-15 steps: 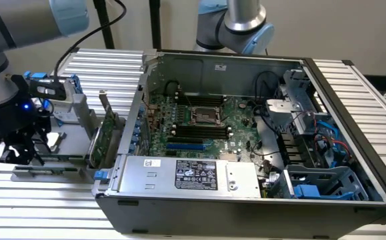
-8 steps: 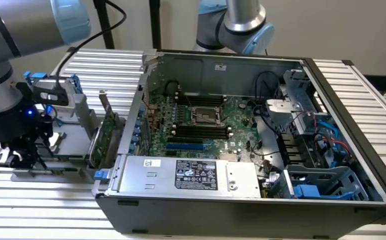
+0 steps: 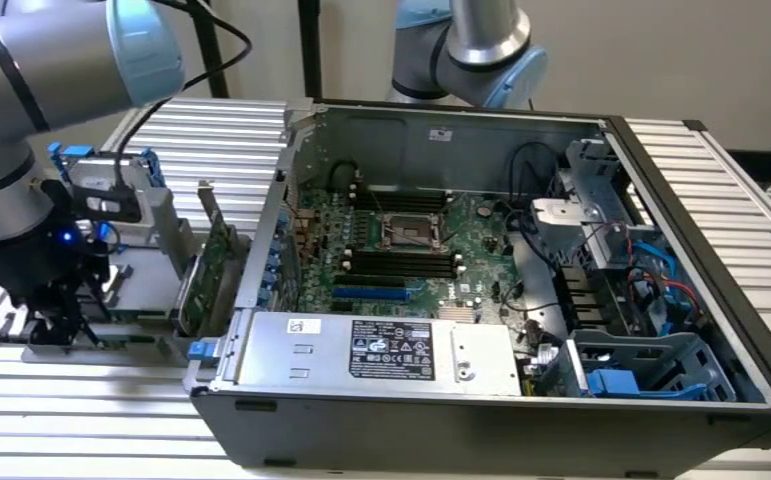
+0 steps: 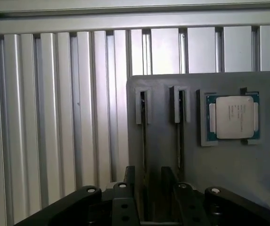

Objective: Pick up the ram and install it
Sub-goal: 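Pick up the ram and move it above insertion slot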

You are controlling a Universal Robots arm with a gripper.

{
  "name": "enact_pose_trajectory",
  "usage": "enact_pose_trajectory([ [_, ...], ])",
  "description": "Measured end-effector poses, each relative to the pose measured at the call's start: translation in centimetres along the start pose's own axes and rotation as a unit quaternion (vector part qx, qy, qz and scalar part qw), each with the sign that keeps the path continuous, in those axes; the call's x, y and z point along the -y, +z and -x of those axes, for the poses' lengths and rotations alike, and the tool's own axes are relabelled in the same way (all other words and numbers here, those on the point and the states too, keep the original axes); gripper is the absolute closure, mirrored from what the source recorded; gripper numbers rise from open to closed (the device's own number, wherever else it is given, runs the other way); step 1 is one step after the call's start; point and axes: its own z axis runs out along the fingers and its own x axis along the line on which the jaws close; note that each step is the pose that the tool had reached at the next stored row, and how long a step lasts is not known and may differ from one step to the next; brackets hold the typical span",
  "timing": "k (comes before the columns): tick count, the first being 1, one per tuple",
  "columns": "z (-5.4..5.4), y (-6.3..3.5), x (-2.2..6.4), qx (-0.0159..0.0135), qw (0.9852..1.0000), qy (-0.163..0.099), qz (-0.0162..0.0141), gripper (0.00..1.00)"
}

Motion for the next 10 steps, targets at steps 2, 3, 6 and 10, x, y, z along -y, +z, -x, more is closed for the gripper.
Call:
enact_pose_trajectory([
  [2, 0.0, 0.34, -0.06, 0.0001, 1.0000, -0.001, -0.0027, 0.00],
  [3, 0.0, 0.52, -0.09, 0.0002, 1.0000, -0.001, -0.0043, 0.00],
  [6, 0.0, 1.06, -0.14, 0.0004, 1.0000, -0.002, -0.0078, 0.00],
  [10, 0.0, 1.48, -0.16, 0.0003, 1.0000, -0.002, -0.0082, 0.00],
])
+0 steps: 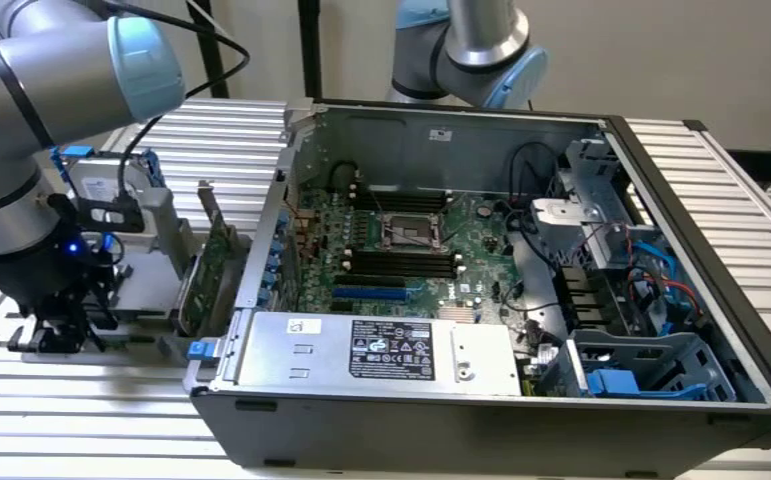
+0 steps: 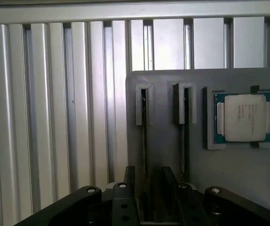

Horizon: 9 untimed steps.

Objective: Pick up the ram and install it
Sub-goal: 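Pick up the ram and move it above insertion slot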

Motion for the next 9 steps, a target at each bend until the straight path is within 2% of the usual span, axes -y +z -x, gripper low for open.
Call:
enact_pose_trajectory([
  [6, 0.24, 0.35, -0.04, -0.0020, 1.0000, 0.000, -0.0001, 0.00],
  [9, 0.35, 0.53, -0.05, -0.0062, 1.0000, -0.001, -0.0003, 0.00],
])
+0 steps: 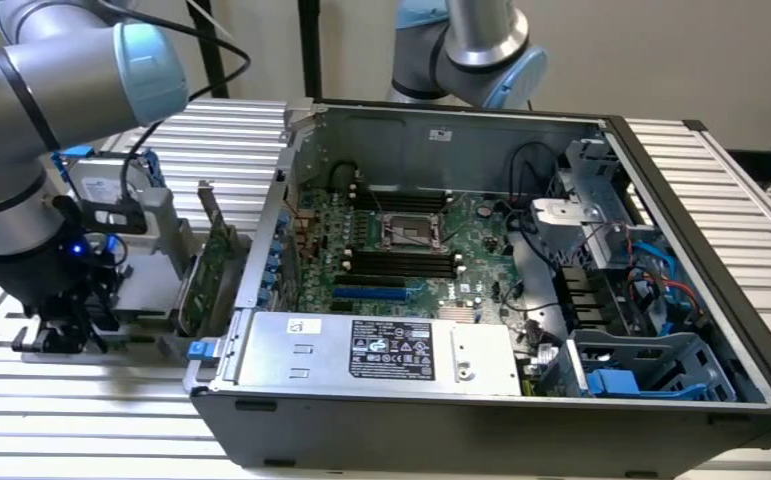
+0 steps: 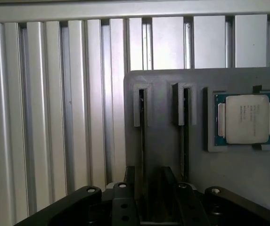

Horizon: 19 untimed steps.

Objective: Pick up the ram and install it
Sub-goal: 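Pick up the ram and move it above insertion slot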

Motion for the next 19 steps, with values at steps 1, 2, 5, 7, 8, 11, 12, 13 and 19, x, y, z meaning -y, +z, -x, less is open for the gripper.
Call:
enact_pose_trajectory([
  [1, 0.03, 0.05, 0.00, -0.0009, 1.0000, 0.000, 0.0000, 0.00],
  [2, 0.06, 0.11, -0.02, -0.0013, 1.0000, -0.001, -0.0001, 0.00],
  [5, 0.20, 0.20, -0.09, -0.0017, 1.0000, -0.005, -0.0002, 0.00],
  [7, 0.26, 0.22, -0.14, -0.0017, 1.0000, -0.010, -0.0002, 0.00],
  [8, 0.26, 0.22, -0.15, -0.0018, 0.9999, -0.012, -0.0002, 0.00],
  [11, 0.27, 0.22, -0.16, -0.0019, 0.9999, -0.014, -0.0003, 0.00],
  [12, 0.27, 0.22, -0.16, -0.0019, 0.9999, -0.014, -0.0003, 0.00],
  [13, 0.27, 0.22, -0.16, -0.0019, 0.9999, -0.014, -0.0003, 0.00],
  [19, 0.27, 0.23, -0.16, -0.0018, 0.9999, -0.014, -0.0003, 1.00],
])
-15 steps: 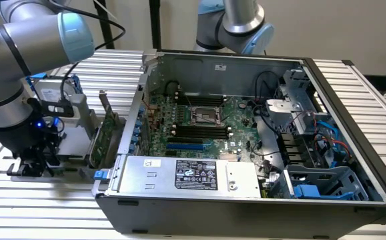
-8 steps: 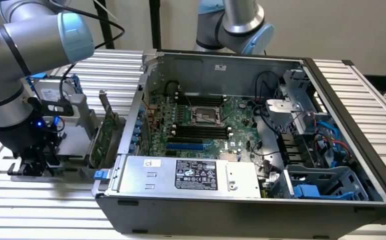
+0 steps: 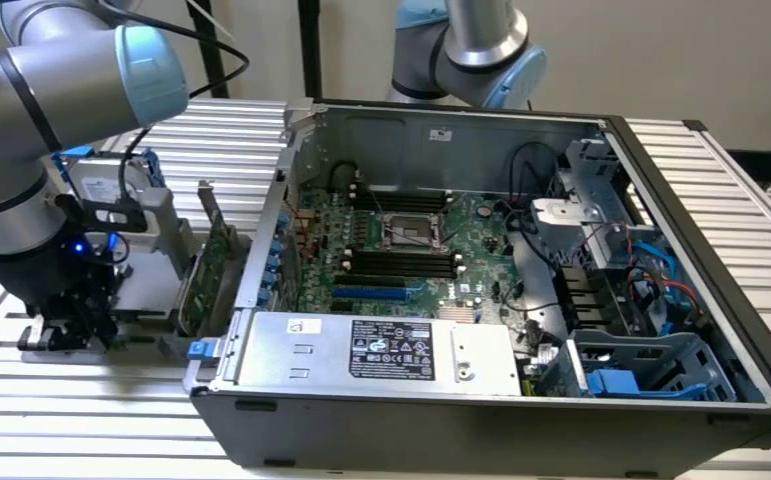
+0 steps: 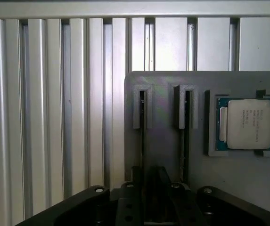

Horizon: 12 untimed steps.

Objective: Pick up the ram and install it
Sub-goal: 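Pick up the ram and move it above insertion slot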

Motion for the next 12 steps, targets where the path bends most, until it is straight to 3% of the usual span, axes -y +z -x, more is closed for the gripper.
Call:
enact_pose_trajectory([
  [12, 0.00, 0.00, 0.00, 0.0000, 1.0000, 0.000, 0.0000, 1.00],
])
